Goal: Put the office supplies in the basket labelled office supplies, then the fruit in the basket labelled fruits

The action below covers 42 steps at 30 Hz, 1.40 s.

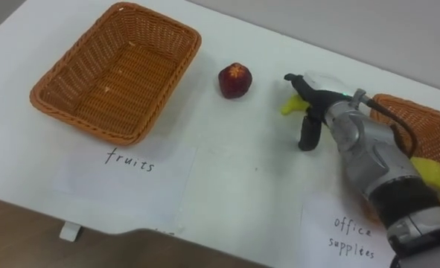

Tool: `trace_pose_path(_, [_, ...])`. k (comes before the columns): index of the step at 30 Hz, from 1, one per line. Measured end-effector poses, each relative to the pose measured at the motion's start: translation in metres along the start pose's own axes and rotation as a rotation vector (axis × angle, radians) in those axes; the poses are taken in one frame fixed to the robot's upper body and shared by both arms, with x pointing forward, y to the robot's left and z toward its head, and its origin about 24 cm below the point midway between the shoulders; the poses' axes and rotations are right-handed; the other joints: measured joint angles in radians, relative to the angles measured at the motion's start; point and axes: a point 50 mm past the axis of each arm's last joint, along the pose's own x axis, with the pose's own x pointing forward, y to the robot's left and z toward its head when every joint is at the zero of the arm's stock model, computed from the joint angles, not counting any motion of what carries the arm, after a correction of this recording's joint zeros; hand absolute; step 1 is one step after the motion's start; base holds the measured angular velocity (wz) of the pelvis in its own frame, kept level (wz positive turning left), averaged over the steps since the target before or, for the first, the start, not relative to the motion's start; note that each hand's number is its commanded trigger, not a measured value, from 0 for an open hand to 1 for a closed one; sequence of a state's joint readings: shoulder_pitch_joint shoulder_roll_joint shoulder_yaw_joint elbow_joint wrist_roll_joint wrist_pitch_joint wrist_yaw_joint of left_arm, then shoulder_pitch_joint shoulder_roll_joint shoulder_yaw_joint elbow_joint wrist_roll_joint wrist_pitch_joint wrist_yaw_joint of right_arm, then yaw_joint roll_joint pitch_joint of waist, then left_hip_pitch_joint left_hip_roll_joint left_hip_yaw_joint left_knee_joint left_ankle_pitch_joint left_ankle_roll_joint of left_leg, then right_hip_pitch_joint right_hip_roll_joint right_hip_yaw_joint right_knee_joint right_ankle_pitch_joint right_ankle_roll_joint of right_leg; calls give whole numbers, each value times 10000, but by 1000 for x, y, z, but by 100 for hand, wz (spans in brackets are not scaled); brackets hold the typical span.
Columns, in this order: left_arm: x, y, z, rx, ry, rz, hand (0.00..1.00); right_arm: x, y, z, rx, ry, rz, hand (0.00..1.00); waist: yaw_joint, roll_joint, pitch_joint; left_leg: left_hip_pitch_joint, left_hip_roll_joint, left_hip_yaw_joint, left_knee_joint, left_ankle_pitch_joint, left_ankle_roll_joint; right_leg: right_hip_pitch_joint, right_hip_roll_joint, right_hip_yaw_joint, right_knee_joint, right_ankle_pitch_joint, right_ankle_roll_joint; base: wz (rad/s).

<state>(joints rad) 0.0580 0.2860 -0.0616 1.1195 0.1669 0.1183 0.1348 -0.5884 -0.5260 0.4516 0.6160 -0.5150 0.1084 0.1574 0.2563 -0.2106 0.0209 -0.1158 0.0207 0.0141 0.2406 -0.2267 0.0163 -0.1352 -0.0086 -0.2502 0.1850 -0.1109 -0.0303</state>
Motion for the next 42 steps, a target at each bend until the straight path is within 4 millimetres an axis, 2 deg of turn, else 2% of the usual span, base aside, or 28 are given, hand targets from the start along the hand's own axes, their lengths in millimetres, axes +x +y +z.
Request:
trace_pose_path(12, [0,3,-3,91,108,-106,0,-2,7,-9,248,374,1321,0,30,-41,23,78,11,5,-92,-2,-2,110,6,-17,-7,5,-5,0])
trace_pose_path(22, [1,4,-1,62,66,-69,0,-3,19,-24,474,1114,2348,0,284,-91,35,215,11,6,-40,-5,2,277,11,-12,-21,75,1,0])
trace_pose_path(31, [0,3,-2,64,231,-88,0,-4,18,-29,612,1380,2627,0,471,-91,35,218,3,-59,-27,-4,2,286,12,-27,-38,98,-5,0])
trace_pose_path(42, [1,3,0,50,186,-23,0,-4,20,-32,642,1535,2517,0,539,-91,35,249,6,-6,-28,-3,3,315,15,-19,-39,98,-5,0])
